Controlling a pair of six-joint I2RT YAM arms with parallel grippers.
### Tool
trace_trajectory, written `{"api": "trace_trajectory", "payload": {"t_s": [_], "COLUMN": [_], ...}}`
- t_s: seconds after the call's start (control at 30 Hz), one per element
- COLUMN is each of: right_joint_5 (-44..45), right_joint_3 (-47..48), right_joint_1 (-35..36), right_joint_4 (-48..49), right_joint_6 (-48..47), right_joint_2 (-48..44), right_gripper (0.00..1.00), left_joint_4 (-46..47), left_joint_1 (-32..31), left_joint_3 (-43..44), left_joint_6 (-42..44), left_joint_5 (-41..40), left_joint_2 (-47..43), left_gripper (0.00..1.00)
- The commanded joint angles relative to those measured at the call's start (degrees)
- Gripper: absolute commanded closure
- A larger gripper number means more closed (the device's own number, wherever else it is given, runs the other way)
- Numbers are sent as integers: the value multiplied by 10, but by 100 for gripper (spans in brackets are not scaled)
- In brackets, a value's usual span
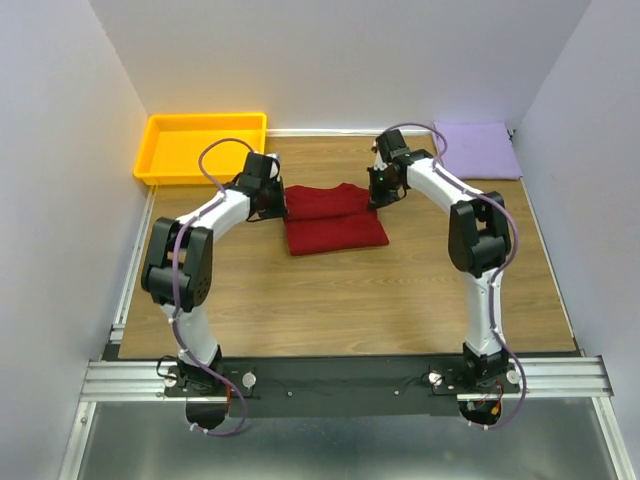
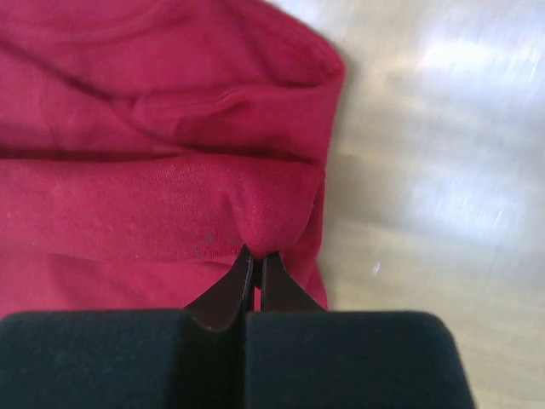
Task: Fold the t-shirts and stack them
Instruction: Fold the tshirt
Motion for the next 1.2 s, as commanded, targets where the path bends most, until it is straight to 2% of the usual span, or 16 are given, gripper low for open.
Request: {"api": "trace_trajectory", "payload": {"t_s": [0.0,0.23,0.33,0.47,0.57,0.8,0.9,1.03,1.13,1.17], "right_joint_5": [-29,-116,-156,-181,-191,-248,-263,-220,-146,-140], "right_joint_3": [-91,-270,-337,-484,-569,-680,-685,-612,-499,-435], "right_joint_1": [-2,-1,7,37,64,110,114,113,111,108], "right_joint_4": [8,-3,-17,-43,-69,-137,-157,-170,-184,-186], "right_joint_6": [-7,7,17,31,49,78,72,70,65,62], "right_joint_2": [-139,-314,-388,-476,-543,-646,-657,-633,-573,-555], "right_gripper": [99,99,99,99,99,99,99,99,99,99], "left_joint_4": [-39,-111,-140,-176,-196,-238,-244,-228,-223,-226], "left_joint_1": [-14,-83,-117,-195,-223,-343,-365,-363,-321,-296], "left_joint_3": [-48,-165,-227,-295,-333,-398,-410,-375,-302,-280], "left_joint_6": [11,-8,-40,-100,-142,-243,-279,-308,-268,-247], "left_joint_5": [7,34,45,62,86,134,137,108,74,70], "left_joint_2": [-114,-270,-318,-426,-489,-582,-613,-646,-615,-585], "left_gripper": [100,100,100,100,100,100,100,100,100,100]}}
